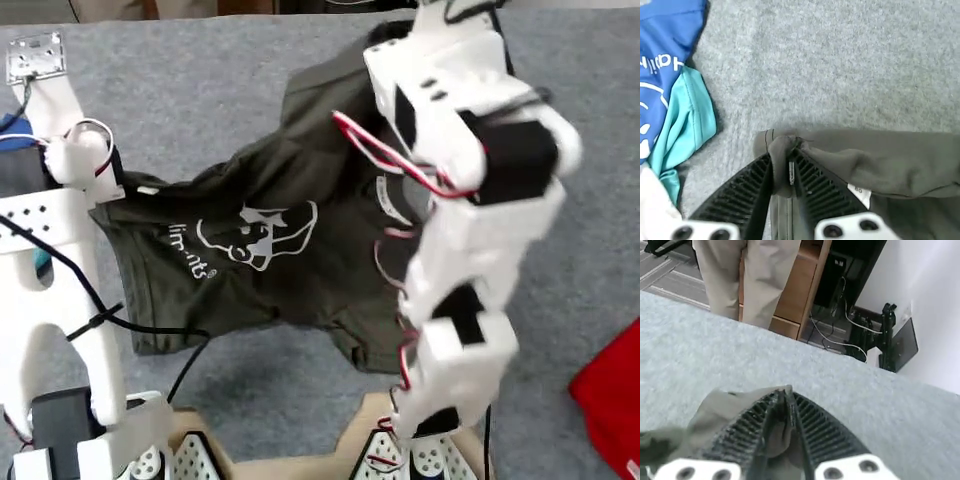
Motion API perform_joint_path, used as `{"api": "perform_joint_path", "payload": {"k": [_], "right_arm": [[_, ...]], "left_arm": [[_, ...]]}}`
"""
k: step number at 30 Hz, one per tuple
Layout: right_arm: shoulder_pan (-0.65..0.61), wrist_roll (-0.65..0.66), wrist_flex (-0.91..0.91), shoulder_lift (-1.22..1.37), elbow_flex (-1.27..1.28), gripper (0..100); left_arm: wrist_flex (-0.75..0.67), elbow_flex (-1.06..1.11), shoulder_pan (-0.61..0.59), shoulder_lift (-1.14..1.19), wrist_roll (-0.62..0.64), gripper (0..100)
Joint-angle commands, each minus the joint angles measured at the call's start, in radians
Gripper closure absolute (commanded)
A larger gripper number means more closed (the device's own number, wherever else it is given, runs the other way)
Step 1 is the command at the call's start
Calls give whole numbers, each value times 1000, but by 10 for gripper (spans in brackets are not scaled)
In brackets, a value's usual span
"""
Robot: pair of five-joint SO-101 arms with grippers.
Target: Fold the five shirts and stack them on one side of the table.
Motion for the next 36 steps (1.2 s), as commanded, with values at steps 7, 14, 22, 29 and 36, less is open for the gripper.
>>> {"api": "perform_joint_path", "payload": {"k": [7,14,22,29,36], "right_arm": [[13,15,11,-573,529,994],[104,15,-26,-816,596,994],[185,100,-310,-871,604,994],[182,226,-562,-799,599,994],[182,270,-717,-779,598,994]], "left_arm": [[229,-272,11,-88,-37,981],[230,-288,9,-332,-46,981],[229,-252,11,-598,-46,981],[227,-141,11,-651,-51,981],[60,15,11,-728,-48,981]]}}
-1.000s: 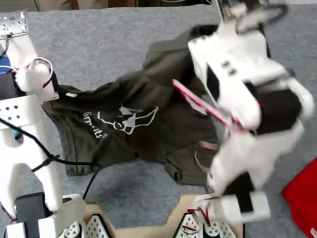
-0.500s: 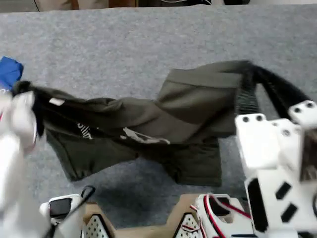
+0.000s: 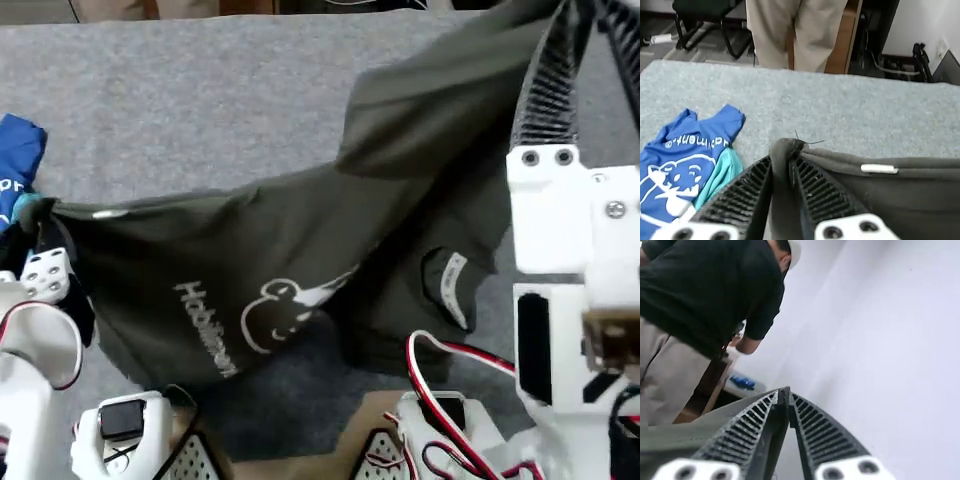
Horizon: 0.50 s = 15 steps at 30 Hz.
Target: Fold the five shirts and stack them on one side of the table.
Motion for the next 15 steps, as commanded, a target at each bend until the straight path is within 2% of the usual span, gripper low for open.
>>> {"api": "perform_joint_path", "payload": {"k": [1,7,12,15], "right_arm": [[15,14,-114,10,1,994],[15,14,-344,36,1,994],[19,15,-551,113,-1,994],[15,68,-640,159,-1,994]], "left_arm": [[-114,89,9,-44,-9,981],[-287,255,2,-151,-14,981],[-413,295,6,-179,-9,981],[-460,295,6,-177,-12,981]]}}
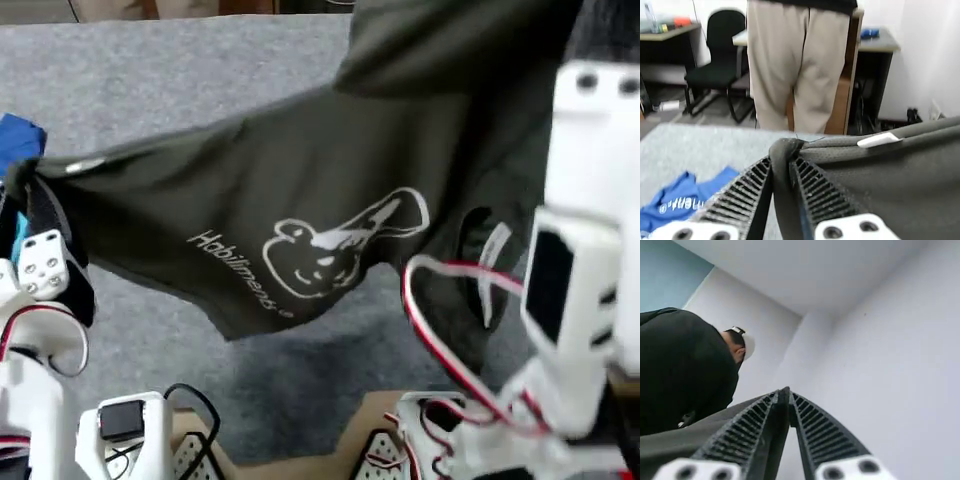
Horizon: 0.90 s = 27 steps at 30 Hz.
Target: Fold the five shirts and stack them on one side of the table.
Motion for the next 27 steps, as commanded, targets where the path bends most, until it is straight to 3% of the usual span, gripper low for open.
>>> {"api": "perform_joint_path", "payload": {"k": [1,10,16,21,27], "right_arm": [[15,55,-130,58,-2,994],[15,103,-377,360,-260,994],[-68,258,-410,593,-562,994],[-150,313,-402,564,-587,994],[-166,304,-374,401,-417,994]], "left_arm": [[-78,3,6,-1,-5,981],[-244,-8,6,84,-5,981],[-288,-57,3,122,-5,981],[-288,-69,6,122,-5,981],[-293,-64,5,122,-5,981]]}}
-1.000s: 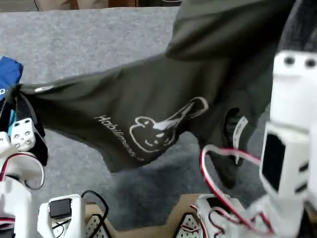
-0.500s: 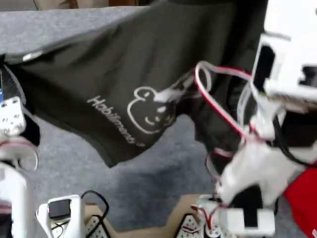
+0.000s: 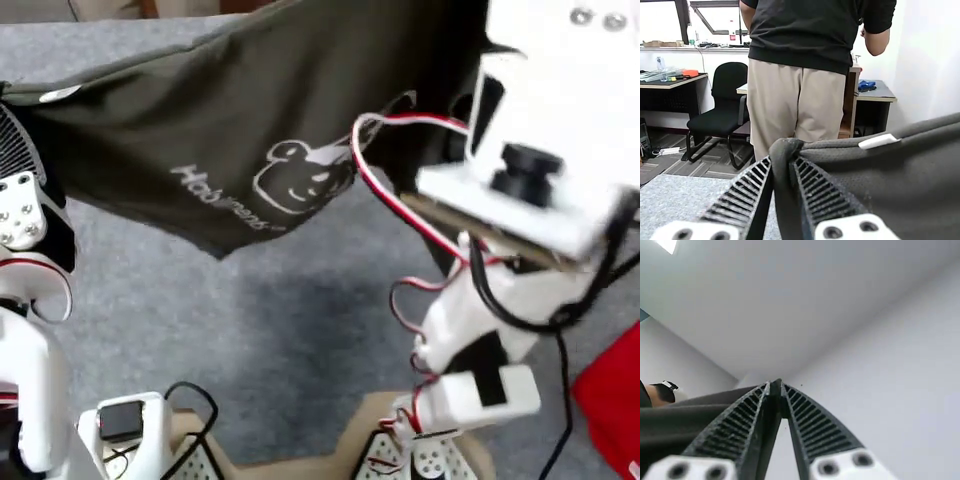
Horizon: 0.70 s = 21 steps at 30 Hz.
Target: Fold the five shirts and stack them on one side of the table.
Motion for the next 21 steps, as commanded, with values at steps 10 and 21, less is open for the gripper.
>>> {"api": "perform_joint_path", "payload": {"k": [10,21], "right_arm": [[53,-84,180,-288,139,994],[226,-244,399,-298,139,994]], "left_arm": [[-28,-106,-2,35,-5,981],[-29,-311,-3,35,-8,981]]}}
